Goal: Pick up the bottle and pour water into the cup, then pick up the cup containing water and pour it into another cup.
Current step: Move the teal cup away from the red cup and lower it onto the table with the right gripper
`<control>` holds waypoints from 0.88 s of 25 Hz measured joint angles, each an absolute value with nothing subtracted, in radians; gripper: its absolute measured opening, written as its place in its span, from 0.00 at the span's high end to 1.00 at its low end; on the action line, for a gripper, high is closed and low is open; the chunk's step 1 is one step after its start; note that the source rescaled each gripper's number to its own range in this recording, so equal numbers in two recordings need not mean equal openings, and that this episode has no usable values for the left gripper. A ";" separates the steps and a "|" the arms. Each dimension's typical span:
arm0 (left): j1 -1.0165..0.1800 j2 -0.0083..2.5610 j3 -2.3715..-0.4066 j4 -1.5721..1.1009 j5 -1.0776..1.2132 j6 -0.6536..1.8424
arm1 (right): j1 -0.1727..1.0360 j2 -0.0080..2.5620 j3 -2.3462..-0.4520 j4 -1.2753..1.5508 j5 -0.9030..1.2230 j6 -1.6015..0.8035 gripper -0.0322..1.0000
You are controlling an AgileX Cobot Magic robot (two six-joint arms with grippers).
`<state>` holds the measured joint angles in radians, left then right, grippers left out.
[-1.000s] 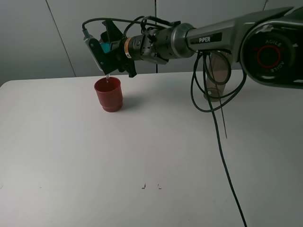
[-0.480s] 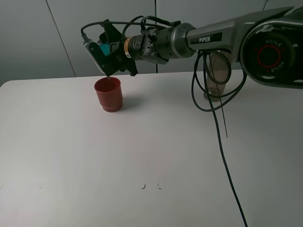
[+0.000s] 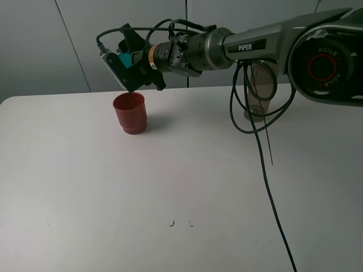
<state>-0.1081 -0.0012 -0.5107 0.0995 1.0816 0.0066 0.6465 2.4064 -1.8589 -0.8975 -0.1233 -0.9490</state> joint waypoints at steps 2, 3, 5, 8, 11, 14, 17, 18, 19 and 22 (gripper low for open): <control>-0.108 -0.001 -0.511 0.099 1.082 0.007 | 0.647 2.406 -1.859 -0.898 -0.123 -0.951 0.90; -0.108 -0.001 -0.511 0.099 1.082 0.007 | 0.647 2.406 -1.859 -0.898 -0.123 -0.955 0.90; -0.108 -0.001 -0.511 0.099 1.082 0.007 | 0.647 2.406 -1.859 -0.898 -0.125 -0.971 0.90; -0.108 -0.001 -0.511 0.099 1.082 0.007 | 0.647 2.406 -1.859 -0.898 -0.139 -0.995 0.90; -0.108 -0.001 -0.511 0.099 1.082 0.007 | 0.647 2.406 -1.859 -0.899 -0.148 -1.010 0.90; -0.108 -0.001 -0.511 0.099 1.082 0.007 | 0.647 2.406 -1.859 -0.899 -0.148 -1.035 0.90; -0.108 -0.001 -0.511 0.099 1.082 0.007 | 0.647 2.406 -1.859 -0.899 -0.150 -1.064 0.90; -0.108 -0.001 -0.511 0.099 1.082 0.007 | 0.647 2.406 -1.859 -0.899 -0.150 -1.072 0.90; -0.108 -0.001 -0.511 0.099 1.082 0.007 | 0.647 2.406 -1.859 -0.899 -0.150 -1.084 0.90; -0.108 -0.001 -0.511 0.099 1.082 0.007 | 0.647 2.406 -1.859 -0.899 -0.150 -1.119 0.90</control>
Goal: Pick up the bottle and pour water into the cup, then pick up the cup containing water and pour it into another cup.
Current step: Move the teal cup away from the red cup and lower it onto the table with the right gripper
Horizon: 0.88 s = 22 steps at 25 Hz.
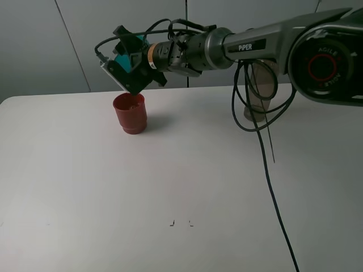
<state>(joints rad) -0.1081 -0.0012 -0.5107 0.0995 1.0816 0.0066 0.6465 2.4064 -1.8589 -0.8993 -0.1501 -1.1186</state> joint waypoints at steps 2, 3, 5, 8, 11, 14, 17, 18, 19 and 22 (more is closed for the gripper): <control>-0.108 -0.001 -0.511 0.099 1.082 0.007 | 0.647 2.406 -1.859 -0.899 -0.152 -1.127 0.90; -0.108 -0.001 -0.511 0.099 1.082 0.007 | 0.647 2.406 -1.859 -0.899 -0.152 -1.129 0.90; -0.108 -0.001 -0.511 0.099 1.082 0.007 | 0.647 2.406 -1.859 -0.899 -0.152 -1.131 0.90; -0.108 -0.001 -0.511 0.099 1.082 0.007 | 0.647 2.406 -1.859 -0.898 -0.152 -1.103 0.90; -0.108 -0.001 -0.511 0.099 1.082 0.007 | 0.647 2.406 -1.859 -0.889 -0.152 -1.028 0.90; -0.108 -0.001 -0.511 0.099 1.082 0.007 | 0.647 2.406 -1.859 -0.872 -0.152 -0.897 0.90; -0.108 -0.001 -0.511 0.099 1.082 0.007 | 0.648 2.396 -1.859 -0.867 -0.123 -0.666 0.90; -0.108 -0.001 -0.511 0.099 1.082 0.007 | 0.650 2.385 -1.859 -0.865 -0.109 -0.555 0.90; -0.108 -0.001 -0.511 0.099 1.082 0.007 | 0.649 2.375 -1.859 -0.863 -0.098 -0.438 0.90; -0.108 -0.001 -0.511 0.099 1.082 0.007 | 0.649 2.333 -1.859 -0.851 -0.046 -0.118 0.90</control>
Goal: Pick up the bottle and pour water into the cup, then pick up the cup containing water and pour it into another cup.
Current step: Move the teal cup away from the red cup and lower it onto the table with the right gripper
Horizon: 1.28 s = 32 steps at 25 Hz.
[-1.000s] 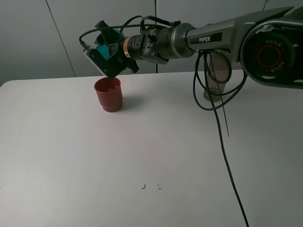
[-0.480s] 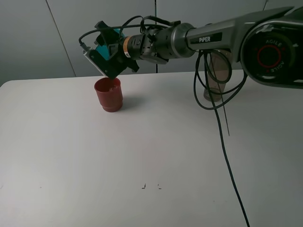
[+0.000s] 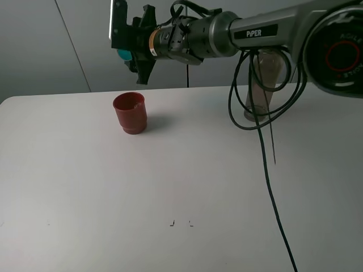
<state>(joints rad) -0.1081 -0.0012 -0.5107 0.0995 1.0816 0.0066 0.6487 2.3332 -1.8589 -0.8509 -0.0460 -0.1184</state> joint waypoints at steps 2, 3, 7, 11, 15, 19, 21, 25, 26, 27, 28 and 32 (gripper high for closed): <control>-0.108 -0.001 -0.511 0.099 1.082 0.007 | 0.649 2.307 -1.859 -0.849 -0.008 0.064 0.90; -0.108 -0.001 -0.511 0.099 1.082 0.007 | 0.649 2.295 -1.861 -0.847 0.019 0.153 0.90; -0.108 -0.001 -0.511 0.099 1.082 0.007 | 0.649 2.260 -1.848 -0.787 0.110 0.379 0.90; -0.108 -0.001 -0.511 0.099 1.082 0.007 | 0.649 2.195 -1.769 -0.678 0.128 0.409 0.90; -0.108 -0.001 -0.511 0.099 1.082 0.007 | 0.649 2.128 -1.663 -0.553 0.131 0.363 0.90; -0.108 -0.001 -0.511 0.099 1.082 0.007 | 0.649 2.057 -1.540 -0.400 0.132 0.262 0.90; -0.108 -0.001 -0.511 0.099 1.082 0.007 | 0.649 2.016 -1.479 -0.333 0.132 0.204 0.90; -0.108 -0.001 -0.511 0.099 1.082 0.007 | 0.649 1.932 -1.349 -0.195 0.133 0.085 0.90; -0.108 -0.001 -0.511 0.099 1.082 0.007 | 0.647 1.913 -1.315 -0.168 0.133 0.064 0.90; -0.108 -0.001 -0.511 0.099 1.082 0.007 | 0.645 1.890 -1.286 -0.149 0.133 0.054 0.90; -0.108 -0.001 -0.511 0.099 1.082 0.007 | 0.640 1.866 -1.249 -0.126 0.125 0.040 0.90; -0.108 -0.001 -0.511 0.099 1.082 0.007 | 0.623 1.782 -1.078 -0.060 0.006 0.000 0.90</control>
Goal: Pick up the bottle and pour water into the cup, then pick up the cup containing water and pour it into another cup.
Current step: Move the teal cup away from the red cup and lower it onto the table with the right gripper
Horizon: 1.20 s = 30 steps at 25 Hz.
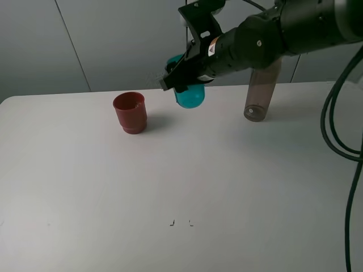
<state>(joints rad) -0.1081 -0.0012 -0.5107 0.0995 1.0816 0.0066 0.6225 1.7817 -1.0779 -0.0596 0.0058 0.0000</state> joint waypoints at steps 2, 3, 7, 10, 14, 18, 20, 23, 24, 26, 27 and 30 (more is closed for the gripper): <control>-0.108 -0.001 -0.511 0.099 1.082 0.007 | 0.621 1.744 -0.991 -0.039 -0.072 -0.019 0.90; -0.108 -0.001 -0.511 0.099 1.082 0.007 | 0.621 1.724 -0.949 -0.028 -0.097 -0.037 0.90; -0.108 -0.001 -0.511 0.099 1.082 0.007 | 0.621 1.665 -0.831 0.049 -0.132 -0.107 0.90; -0.108 -0.001 -0.511 0.099 1.082 0.007 | 0.621 1.638 -0.764 0.099 -0.142 -0.135 0.90; -0.108 -0.001 -0.511 0.099 1.082 0.007 | 0.620 1.606 -0.674 0.150 -0.195 -0.148 0.90; -0.108 -0.001 -0.511 0.099 1.082 0.000 | 0.618 1.590 -0.553 0.168 -0.359 -0.151 0.90; -0.108 -0.001 -0.511 0.099 1.082 0.000 | 0.618 1.590 -0.486 0.170 -0.479 -0.160 0.90; -0.108 -0.001 -0.511 0.099 1.082 0.000 | 0.607 1.590 -0.388 0.171 -0.661 -0.191 0.90; -0.108 -0.001 -0.511 0.099 1.082 0.000 | 0.597 1.588 -0.369 0.171 -0.692 -0.196 0.90; -0.108 -0.001 -0.511 0.099 1.082 0.000 | 0.565 1.586 -0.337 0.174 -0.703 -0.200 0.90; -0.108 -0.001 -0.511 0.099 1.082 0.000 | 0.548 1.586 -0.327 0.175 -0.703 -0.200 0.90; -0.108 -0.001 -0.511 0.099 1.082 0.000 | 0.488 1.586 -0.315 0.169 -0.720 -0.201 0.90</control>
